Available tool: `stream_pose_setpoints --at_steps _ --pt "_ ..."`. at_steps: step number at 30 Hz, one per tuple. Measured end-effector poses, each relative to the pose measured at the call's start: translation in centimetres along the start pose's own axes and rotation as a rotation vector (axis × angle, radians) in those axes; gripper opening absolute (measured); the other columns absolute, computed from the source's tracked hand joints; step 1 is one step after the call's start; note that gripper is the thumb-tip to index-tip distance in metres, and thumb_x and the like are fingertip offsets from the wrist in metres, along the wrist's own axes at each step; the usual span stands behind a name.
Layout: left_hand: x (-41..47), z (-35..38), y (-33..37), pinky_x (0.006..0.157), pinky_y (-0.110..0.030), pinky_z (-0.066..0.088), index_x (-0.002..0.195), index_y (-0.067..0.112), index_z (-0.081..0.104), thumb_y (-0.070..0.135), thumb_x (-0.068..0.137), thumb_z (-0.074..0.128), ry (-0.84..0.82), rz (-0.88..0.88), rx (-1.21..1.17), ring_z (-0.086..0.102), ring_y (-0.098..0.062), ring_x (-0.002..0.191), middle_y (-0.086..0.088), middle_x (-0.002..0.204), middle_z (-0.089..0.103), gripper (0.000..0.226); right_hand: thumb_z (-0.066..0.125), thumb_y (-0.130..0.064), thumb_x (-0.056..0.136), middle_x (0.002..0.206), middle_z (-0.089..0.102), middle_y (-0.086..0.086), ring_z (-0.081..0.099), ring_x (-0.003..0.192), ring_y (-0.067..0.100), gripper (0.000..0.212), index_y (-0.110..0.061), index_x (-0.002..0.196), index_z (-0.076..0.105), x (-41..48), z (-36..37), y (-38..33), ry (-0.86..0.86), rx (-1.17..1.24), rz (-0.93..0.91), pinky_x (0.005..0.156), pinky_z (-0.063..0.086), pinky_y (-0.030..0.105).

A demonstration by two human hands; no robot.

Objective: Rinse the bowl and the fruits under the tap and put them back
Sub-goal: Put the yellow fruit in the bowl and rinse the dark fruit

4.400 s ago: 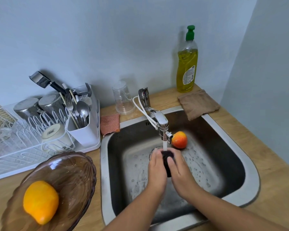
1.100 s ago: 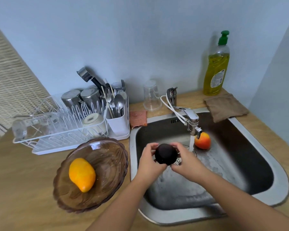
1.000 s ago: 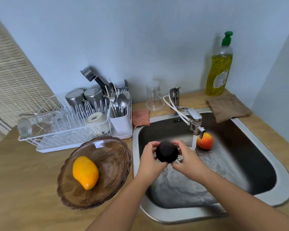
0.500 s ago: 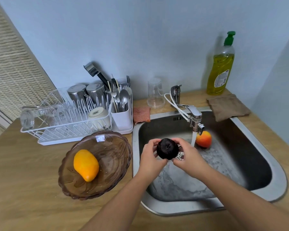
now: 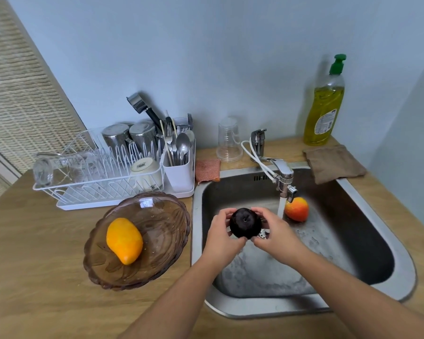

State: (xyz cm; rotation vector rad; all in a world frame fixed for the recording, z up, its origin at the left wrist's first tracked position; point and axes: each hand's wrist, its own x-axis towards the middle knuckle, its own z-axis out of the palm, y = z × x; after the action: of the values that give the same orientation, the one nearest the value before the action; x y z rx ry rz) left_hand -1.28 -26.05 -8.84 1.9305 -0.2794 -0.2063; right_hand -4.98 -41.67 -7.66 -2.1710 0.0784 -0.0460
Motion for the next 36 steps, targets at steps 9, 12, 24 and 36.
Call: stream_pose_setpoints --at_steps 9,12,24,36 --pt "1.1 -5.6 4.8 0.099 -0.026 0.046 0.125 0.022 0.05 0.019 0.067 0.074 0.13 0.153 0.14 0.053 -0.011 0.11 -0.001 0.122 0.047 0.063 0.074 -0.006 0.069 0.107 0.062 -0.011 0.059 0.104 0.007 0.058 -0.035 0.114 0.052 3.3 -0.7 -6.4 0.019 0.069 -0.122 0.087 0.041 0.015" --pt "1.2 -9.8 4.9 0.097 -0.027 0.047 0.127 0.02 0.049 0.012 0.072 0.076 0.201 0.137 0.203 0.054 -0.014 0.112 -0.002 0.125 0.05 0.061 0.074 -0.01 0.07 0.111 0.061 -0.011 0.058 0.105 0.009 0.058 -0.034 0.119 0.053 5.1 1.4 -9.5 -0.009 0.036 -0.202 0.093 0.046 0.025" --pt "-1.3 -20.4 -1.2 0.103 -0.037 0.044 0.129 0.02 0.054 0.03 0.07 0.077 0.28 -0.029 0.473 0.053 -0.017 0.12 0.001 0.128 0.059 0.064 0.07 -0.046 0.07 0.123 0.062 -0.007 0.052 0.116 0.021 0.068 -0.036 0.133 0.045 8.6 12.6 -13.8 -0.112 -0.436 -0.335 0.1 0.04 0.04" --pt "-0.1 -20.9 -3.7 0.116 -0.045 0.02 0.14 0.025 0.041 0.041 0.08 0.066 0.204 -0.171 0.763 0.038 -0.02 0.135 0.003 0.141 0.05 0.067 0.061 -0.051 0.081 0.141 0.047 -0.007 0.037 0.128 0.021 0.07 -0.033 0.142 0.032 8.8 15.3 -14.6 -0.16 -0.71 -0.244 0.097 0.025 0.041"
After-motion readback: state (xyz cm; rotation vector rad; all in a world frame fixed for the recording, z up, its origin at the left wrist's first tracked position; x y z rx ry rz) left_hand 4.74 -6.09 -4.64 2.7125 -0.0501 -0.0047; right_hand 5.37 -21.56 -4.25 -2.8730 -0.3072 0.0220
